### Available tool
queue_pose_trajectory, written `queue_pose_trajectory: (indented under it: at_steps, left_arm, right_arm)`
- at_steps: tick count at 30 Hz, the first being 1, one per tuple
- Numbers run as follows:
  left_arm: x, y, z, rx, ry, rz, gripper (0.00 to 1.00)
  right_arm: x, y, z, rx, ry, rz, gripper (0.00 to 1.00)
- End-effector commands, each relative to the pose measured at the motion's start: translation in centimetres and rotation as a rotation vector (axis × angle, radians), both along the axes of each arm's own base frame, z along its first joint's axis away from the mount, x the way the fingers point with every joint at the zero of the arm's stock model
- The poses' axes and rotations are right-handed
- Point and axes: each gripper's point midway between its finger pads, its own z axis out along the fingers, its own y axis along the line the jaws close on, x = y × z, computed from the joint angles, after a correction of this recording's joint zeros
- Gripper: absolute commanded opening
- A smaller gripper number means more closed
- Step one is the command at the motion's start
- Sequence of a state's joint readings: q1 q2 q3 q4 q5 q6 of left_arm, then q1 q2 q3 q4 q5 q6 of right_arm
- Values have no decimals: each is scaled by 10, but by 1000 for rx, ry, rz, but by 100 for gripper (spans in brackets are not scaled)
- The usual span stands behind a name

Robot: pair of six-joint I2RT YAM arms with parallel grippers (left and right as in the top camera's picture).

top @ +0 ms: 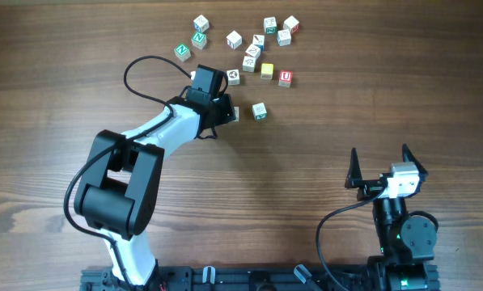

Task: Form a horizontal line

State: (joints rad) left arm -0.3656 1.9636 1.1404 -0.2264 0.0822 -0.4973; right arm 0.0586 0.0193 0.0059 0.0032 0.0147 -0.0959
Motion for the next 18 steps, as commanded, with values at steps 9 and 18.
queue_pose_trajectory:
  at_steps: [9, 18]
  left_arm:
    - [-5, -12, -6, -46, 12, -54, 9]
    - [-5, -9, -7, -30, 13, -48, 34]
  right_arm:
    - [0, 4, 1, -8, -6, 21, 100]
    - [0, 4, 1, -8, -6, 21, 100]
